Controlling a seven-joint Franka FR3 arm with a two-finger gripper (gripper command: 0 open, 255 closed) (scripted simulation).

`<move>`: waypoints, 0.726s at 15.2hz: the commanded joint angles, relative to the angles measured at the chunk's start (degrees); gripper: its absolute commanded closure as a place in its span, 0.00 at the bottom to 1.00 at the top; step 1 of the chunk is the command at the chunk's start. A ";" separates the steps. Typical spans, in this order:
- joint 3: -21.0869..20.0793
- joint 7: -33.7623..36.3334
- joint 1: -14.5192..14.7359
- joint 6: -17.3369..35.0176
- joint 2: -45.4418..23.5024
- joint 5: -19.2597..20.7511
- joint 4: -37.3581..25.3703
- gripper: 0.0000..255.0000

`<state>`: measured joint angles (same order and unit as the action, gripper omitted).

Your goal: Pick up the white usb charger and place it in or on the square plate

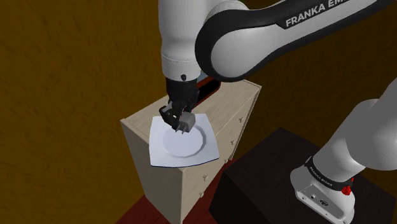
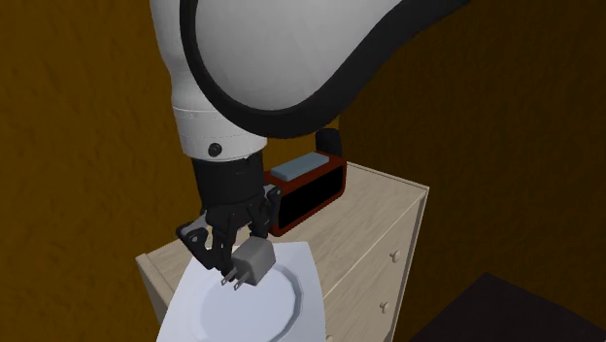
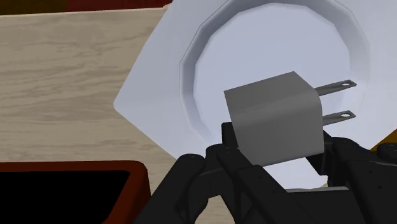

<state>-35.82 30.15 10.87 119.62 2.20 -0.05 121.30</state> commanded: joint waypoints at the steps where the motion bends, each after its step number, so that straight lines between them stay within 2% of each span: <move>1: -0.14 0.54 0.06 1.47 -0.91 0.62 0.71 1.00; 5: -0.27 1.46 0.15 4.56 -2.58 1.82 2.47 1.00; 11: -0.27 1.46 0.15 4.56 -2.58 1.82 2.47 1.00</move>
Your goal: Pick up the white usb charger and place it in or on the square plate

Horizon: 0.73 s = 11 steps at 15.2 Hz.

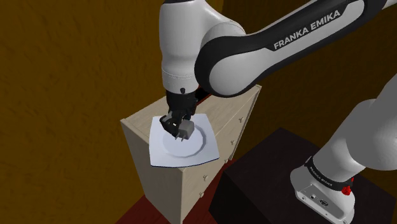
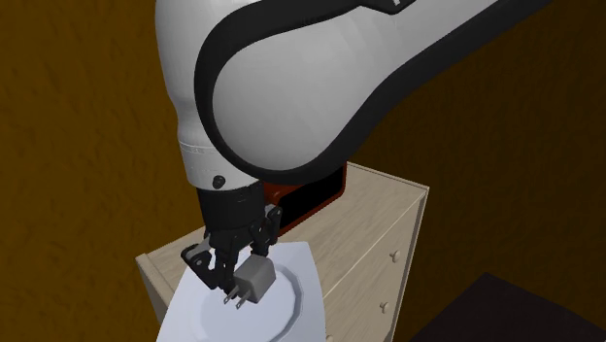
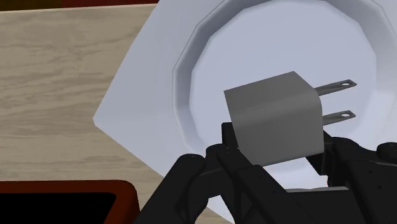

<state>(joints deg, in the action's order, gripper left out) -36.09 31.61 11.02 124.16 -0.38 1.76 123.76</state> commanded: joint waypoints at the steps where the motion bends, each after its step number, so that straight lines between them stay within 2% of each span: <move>1: 0.00 0.00 0.00 0.02 0.00 0.00 0.01 1.00; 2: 0.00 0.00 0.00 0.02 0.00 0.00 0.01 1.00; 3: 0.00 0.00 0.00 0.02 0.00 0.00 0.01 0.00; 8: 0.00 0.00 0.00 0.02 0.00 0.00 0.01 0.00; 11: 0.18 -1.46 -0.15 -5.60 2.85 -2.00 -3.32 0.00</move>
